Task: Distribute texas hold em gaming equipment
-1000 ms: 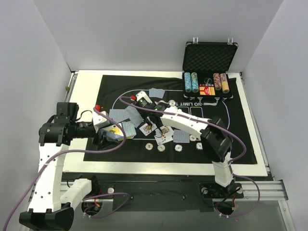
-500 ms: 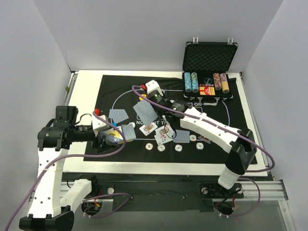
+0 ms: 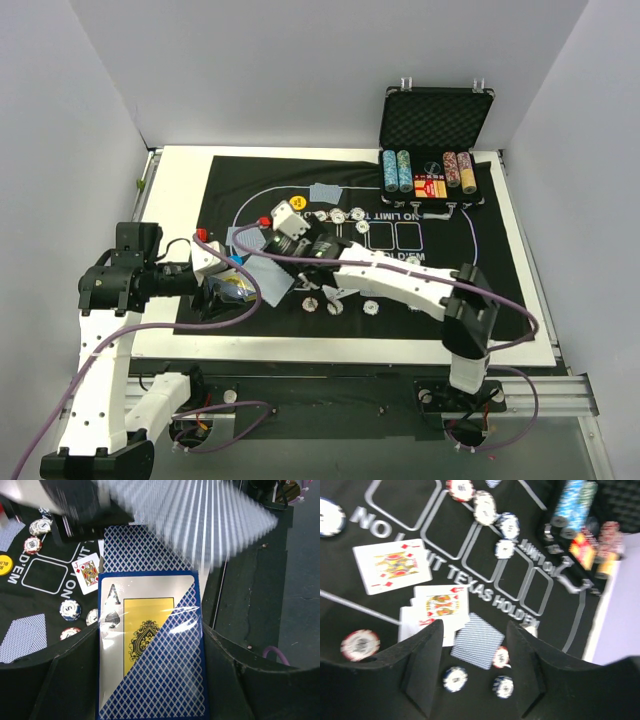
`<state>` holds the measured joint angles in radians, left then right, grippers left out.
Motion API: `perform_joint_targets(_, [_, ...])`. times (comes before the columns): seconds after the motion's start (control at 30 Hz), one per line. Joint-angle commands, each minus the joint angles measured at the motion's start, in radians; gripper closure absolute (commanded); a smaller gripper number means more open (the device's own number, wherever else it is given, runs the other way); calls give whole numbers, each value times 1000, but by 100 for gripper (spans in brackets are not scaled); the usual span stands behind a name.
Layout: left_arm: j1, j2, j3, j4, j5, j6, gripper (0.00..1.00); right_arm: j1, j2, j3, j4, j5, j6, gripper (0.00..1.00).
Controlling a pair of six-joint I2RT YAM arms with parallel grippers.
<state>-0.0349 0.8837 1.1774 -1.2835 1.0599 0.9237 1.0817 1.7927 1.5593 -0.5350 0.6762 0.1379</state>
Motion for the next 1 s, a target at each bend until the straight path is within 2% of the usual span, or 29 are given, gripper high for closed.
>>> perform_joint_targets(0.0, [7, -12, 28, 7, 54, 4, 94, 18, 68, 47, -129, 397, -26, 49])
perform_joint_targets(0.17, [7, -12, 21, 9, 51, 9, 94, -28, -3, 18, -109, 517, 0, 44])
perform_joint_targets(0.33, [7, 3, 34, 27, 64, -8, 94, -11, -6, -19, -72, 589, -58, 27])
perform_joint_targets(0.5, [7, 9, 45, 41, 64, -22, 94, 0, -16, -35, -71, 572, -26, 24])
perform_joint_targets(0.63, [7, 5, 42, 42, 63, -20, 94, 20, -18, -24, -60, 683, -87, 24])
perform_joint_targets(0.97, [7, 1, 42, 23, 97, -16, 94, -78, 13, 33, -144, 729, -118, 18])
